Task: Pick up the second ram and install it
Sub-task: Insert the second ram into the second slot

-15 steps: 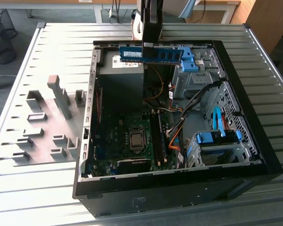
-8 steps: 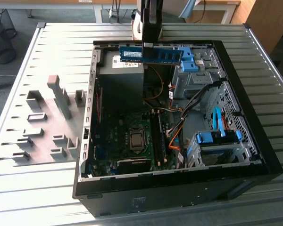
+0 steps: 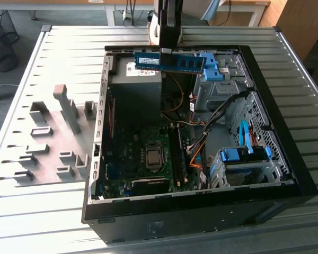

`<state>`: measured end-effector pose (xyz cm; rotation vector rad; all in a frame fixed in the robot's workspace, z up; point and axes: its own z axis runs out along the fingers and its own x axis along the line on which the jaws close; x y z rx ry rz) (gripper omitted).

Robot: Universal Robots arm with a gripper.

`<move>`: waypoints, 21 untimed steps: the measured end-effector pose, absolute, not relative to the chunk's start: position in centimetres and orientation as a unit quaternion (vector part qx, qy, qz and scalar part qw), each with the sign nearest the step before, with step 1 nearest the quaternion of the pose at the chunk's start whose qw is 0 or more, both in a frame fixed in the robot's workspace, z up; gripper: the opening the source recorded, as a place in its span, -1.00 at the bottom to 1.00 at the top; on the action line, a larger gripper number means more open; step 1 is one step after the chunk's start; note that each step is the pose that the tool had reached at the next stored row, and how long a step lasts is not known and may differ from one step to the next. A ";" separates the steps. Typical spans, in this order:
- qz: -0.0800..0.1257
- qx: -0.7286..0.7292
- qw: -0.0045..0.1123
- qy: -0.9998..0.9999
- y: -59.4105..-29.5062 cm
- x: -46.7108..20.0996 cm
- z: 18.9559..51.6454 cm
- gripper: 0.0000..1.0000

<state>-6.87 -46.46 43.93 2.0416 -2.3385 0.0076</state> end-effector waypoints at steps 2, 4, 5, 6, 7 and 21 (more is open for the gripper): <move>0.002 0.656 0.019 -0.755 -46.5 -6.9 43.9 -0.73; 0.002 0.654 0.019 -0.756 -46.5 -6.9 43.9 -0.73; 0.002 0.654 0.019 -0.757 -46.5 -6.9 43.9 -0.73; 0.002 0.653 0.019 -0.757 -46.5 -6.9 43.9 -0.73; 0.002 0.652 0.019 -0.758 -46.5 -6.9 43.9 -0.73; 0.002 0.641 0.019 -0.767 -46.5 -6.9 43.8 -0.73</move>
